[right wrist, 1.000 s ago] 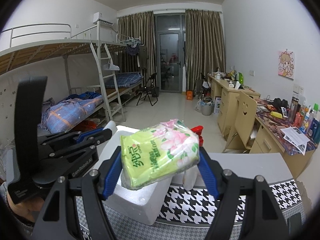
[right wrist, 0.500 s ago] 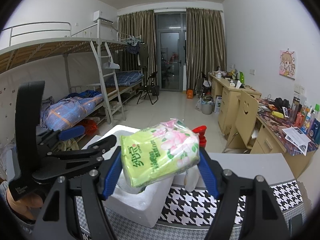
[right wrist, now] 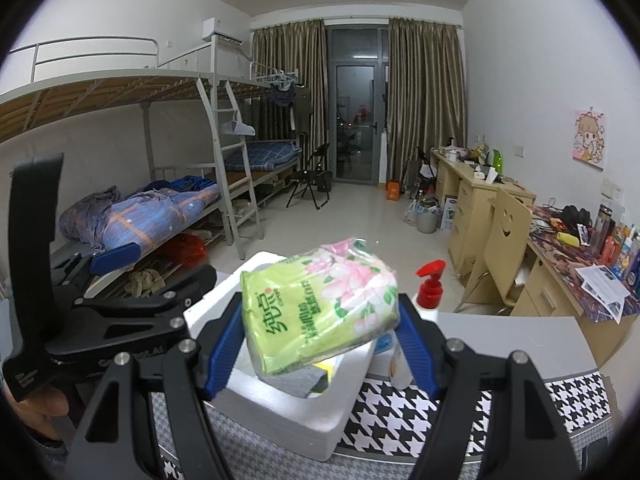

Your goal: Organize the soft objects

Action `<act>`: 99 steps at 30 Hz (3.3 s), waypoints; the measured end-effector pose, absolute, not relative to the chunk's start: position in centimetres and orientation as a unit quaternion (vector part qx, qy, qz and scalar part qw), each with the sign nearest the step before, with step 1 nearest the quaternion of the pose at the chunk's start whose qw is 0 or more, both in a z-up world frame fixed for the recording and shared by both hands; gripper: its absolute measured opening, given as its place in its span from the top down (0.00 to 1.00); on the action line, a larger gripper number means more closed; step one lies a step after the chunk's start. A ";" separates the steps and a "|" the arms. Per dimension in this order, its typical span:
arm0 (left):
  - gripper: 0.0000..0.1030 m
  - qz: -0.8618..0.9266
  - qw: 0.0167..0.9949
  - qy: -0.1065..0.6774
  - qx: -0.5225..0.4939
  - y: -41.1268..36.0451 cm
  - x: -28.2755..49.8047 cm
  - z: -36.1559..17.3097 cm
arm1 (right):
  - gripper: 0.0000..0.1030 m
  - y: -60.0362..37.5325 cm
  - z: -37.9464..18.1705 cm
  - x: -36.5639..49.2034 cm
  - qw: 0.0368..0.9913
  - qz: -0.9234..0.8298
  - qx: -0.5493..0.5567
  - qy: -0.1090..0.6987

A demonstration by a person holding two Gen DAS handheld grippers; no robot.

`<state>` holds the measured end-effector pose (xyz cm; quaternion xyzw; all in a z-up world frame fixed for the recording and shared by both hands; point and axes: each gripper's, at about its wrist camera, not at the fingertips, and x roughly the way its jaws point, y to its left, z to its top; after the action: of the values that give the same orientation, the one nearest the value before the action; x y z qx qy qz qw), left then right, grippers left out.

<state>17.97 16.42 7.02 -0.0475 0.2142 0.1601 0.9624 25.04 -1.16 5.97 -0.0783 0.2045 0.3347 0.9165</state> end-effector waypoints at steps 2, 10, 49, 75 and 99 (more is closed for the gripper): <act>0.01 0.164 0.962 0.212 -0.050 16.8 17.4 7.0 | 0.27 -0.8 6.0 25.0 0.915 0.338 -0.080 0.205; 0.01 0.180 0.960 0.209 -0.056 17.9 16.2 6.7 | 0.27 0.3 5.8 24.7 0.911 0.347 -0.086 0.206; 0.01 0.194 0.956 0.210 -0.064 19.9 12.9 5.2 | 0.14 2.3 3.8 26.7 0.904 0.340 -0.084 0.245; 0.01 0.174 0.964 0.194 -0.059 16.4 9.1 5.9 | 0.06 -2.1 5.5 21.1 0.913 0.351 -0.062 0.200; 0.01 0.145 0.977 0.151 -0.039 11.1 3.7 6.1 | 0.01 -7.6 5.6 15.7 0.923 0.353 -0.033 0.151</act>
<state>3.65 11.06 6.10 -0.0392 0.1512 0.1452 0.9770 15.66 -7.58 5.61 -0.0327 0.1513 0.3530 0.9227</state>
